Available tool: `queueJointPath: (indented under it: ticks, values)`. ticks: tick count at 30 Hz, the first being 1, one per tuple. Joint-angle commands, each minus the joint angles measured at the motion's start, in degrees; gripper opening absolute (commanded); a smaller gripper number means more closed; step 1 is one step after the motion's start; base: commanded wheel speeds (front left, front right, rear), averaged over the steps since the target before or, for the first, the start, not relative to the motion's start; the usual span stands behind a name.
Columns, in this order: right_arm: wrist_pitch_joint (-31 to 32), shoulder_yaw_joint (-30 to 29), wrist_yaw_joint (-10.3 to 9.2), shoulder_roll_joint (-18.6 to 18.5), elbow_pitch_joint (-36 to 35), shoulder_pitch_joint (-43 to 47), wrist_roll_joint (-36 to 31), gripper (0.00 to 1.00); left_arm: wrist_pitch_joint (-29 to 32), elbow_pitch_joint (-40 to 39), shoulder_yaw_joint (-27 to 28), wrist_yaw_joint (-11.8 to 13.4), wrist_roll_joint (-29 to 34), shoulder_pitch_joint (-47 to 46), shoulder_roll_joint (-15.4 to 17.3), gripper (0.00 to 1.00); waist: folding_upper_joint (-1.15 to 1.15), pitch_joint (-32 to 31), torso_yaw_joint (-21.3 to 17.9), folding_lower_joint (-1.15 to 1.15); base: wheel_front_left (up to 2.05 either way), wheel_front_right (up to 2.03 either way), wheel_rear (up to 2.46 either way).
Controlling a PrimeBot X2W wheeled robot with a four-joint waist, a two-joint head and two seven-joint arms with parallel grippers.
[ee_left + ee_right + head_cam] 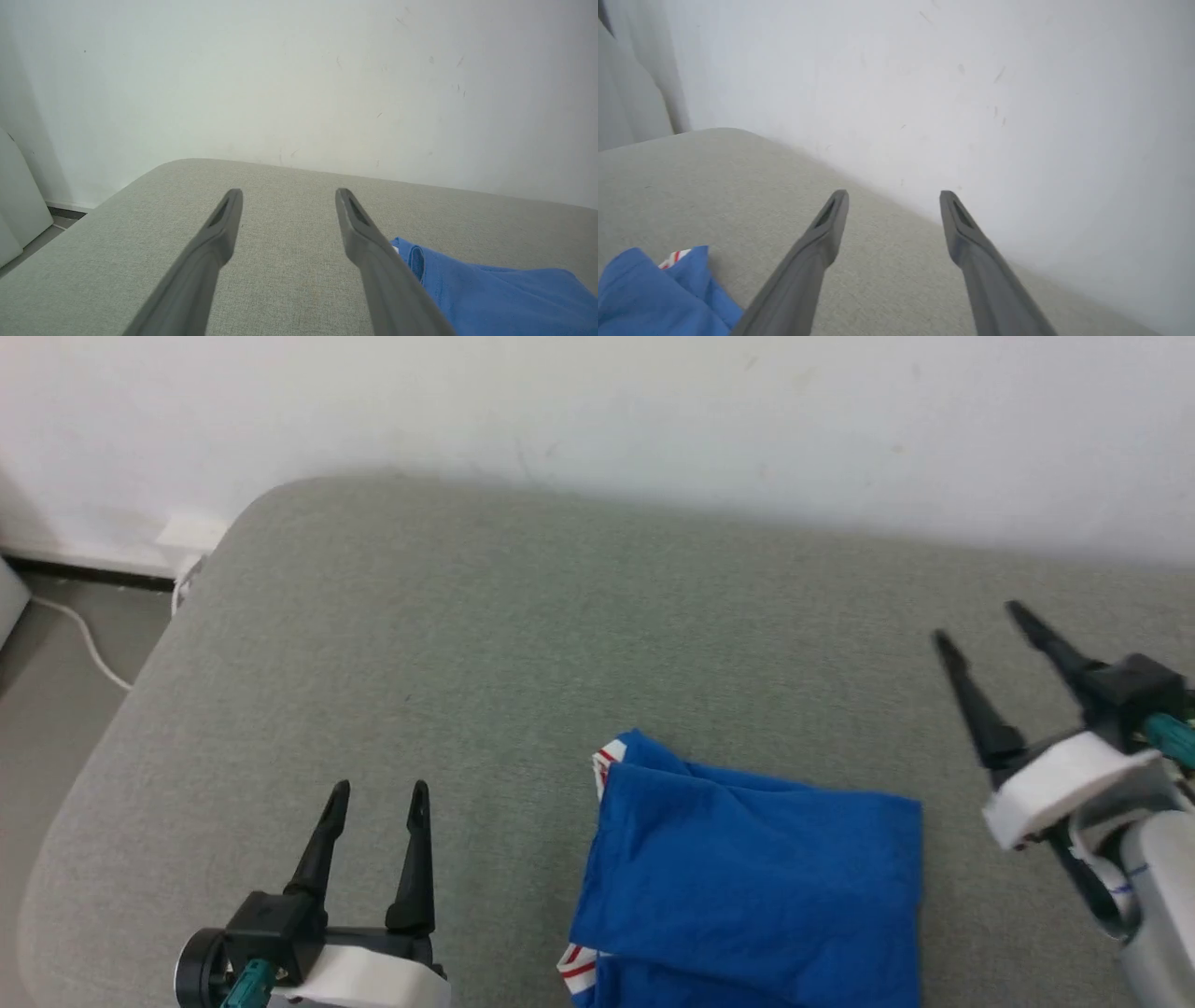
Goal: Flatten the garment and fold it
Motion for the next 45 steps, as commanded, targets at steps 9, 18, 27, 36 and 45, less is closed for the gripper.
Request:
queueJointPath:
  ticks: [9,18,27,36,45]
  values:
    - [-6.37,-15.18,-0.05,5.62,-6.69,13.10,-8.05,1.00,-0.27,0.10,0.50,0.03,-0.58,-0.07,-0.14,1.00,0.00,-0.53,-5.41,0.00,0.00,0.00,0.00]
    - [-7.25,-17.99,-0.05,10.68,-14.89,21.67,-7.06,1.00,-0.27,1.51,0.10,-0.89,-0.20,-0.56,-0.14,1.00,0.00,0.19,-7.34,0.00,0.00,0.00,0.00]
    - [-0.02,-13.60,-0.05,8.41,-17.58,23.39,5.14,1.00,-0.27,1.76,-0.18,-1.14,-0.15,-1.50,-0.14,1.00,0.00,2.30,-7.37,0.00,0.00,0.00,0.00]
    - [18.54,-7.73,-0.05,-0.61,-19.14,23.17,29.20,1.00,-0.27,1.37,-0.64,-0.95,-0.53,-3.25,-0.14,1.00,0.00,5.73,-6.32,0.00,0.00,0.00,0.00]
    - [33.96,-4.63,-0.05,-2.93,-16.94,19.80,41.98,1.00,-0.27,1.20,-2.27,-0.62,-0.82,-4.99,-0.14,1.00,0.00,8.41,-3.59,0.00,0.00,0.00,0.00]
